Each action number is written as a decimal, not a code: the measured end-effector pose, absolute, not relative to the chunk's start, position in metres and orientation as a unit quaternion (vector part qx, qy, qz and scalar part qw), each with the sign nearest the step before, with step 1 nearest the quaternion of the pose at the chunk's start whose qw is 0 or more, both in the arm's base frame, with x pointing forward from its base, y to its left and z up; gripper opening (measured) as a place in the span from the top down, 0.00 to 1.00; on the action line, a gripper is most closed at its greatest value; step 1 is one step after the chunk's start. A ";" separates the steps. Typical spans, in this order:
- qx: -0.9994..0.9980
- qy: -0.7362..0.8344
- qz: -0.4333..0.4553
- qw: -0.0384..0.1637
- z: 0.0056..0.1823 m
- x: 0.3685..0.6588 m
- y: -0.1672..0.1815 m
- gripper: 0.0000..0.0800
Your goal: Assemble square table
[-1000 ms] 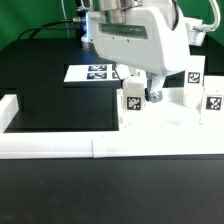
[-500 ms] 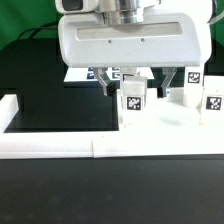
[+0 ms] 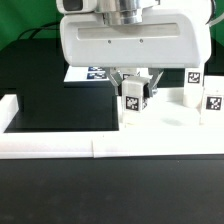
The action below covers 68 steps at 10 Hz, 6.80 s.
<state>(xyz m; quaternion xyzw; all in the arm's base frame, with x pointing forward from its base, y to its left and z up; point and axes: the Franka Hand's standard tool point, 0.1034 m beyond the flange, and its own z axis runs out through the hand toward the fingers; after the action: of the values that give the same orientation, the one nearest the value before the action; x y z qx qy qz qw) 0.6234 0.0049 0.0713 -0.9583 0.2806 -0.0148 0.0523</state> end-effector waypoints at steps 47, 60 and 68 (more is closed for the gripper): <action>-0.968 0.240 -0.064 0.031 0.069 0.632 0.002 0.63; -0.742 0.668 0.018 0.060 0.066 0.621 0.000 0.24; -0.975 0.216 -0.012 0.046 0.068 0.622 0.009 0.19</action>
Offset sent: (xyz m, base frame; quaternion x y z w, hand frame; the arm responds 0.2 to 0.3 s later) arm 0.0081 0.0075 0.0106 0.0117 -0.0882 0.3945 0.9146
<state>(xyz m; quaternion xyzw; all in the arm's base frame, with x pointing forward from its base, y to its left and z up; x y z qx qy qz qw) 0.6218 0.0085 0.0678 -0.9753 0.2159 -0.0116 0.0461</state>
